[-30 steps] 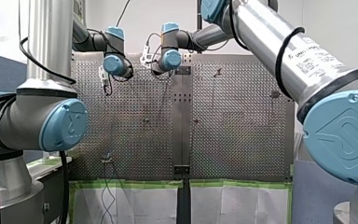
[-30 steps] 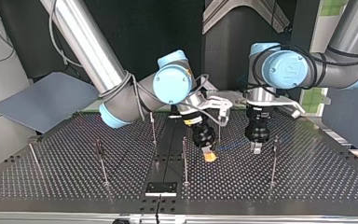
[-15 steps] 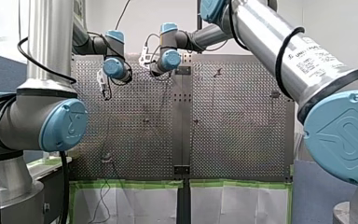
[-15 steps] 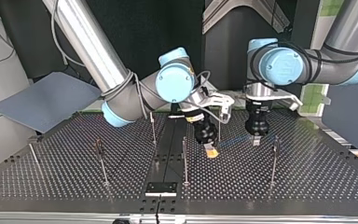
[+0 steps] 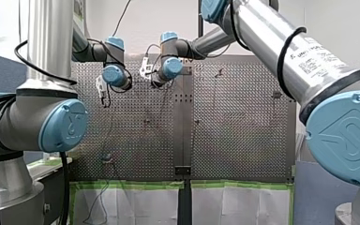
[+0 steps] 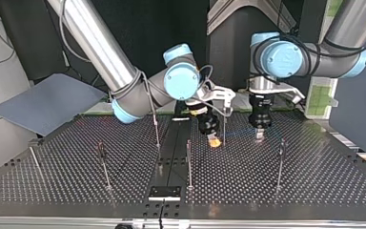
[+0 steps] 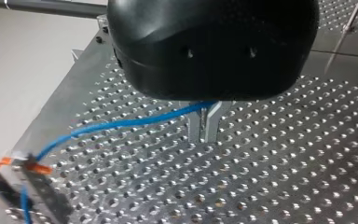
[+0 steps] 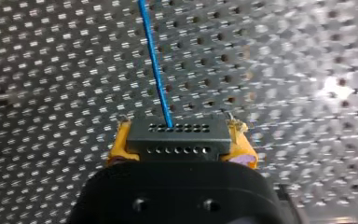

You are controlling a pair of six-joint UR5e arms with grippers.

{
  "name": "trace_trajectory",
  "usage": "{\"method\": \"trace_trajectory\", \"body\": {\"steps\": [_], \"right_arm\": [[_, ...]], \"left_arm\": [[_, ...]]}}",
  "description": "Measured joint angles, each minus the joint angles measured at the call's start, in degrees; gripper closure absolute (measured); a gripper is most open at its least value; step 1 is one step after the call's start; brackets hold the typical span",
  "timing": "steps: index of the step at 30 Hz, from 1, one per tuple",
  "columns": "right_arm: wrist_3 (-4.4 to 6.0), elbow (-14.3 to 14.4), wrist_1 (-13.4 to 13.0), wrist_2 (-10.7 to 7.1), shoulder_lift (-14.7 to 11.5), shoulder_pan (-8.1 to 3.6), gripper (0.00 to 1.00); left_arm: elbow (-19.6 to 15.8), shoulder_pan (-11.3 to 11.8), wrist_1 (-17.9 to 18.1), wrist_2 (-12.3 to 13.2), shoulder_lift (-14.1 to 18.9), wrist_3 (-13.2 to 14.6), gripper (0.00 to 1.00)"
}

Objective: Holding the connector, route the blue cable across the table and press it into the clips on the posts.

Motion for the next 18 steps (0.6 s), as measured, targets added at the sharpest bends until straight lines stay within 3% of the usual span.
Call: {"method": "trace_trajectory", "body": {"steps": [9, 18], "right_arm": [[-0.09, 4.16, 0.0, -0.04, 0.01, -0.24, 1.0], [-1.29, 8.68, -0.55, 0.09, 0.04, -0.22, 1.0]], "left_arm": [[-4.3, -0.36, 2.24, -1.43, -2.53, 0.56, 0.98], [-7.99, -0.74, 4.17, -1.77, -6.4, 1.55, 0.98]]}}
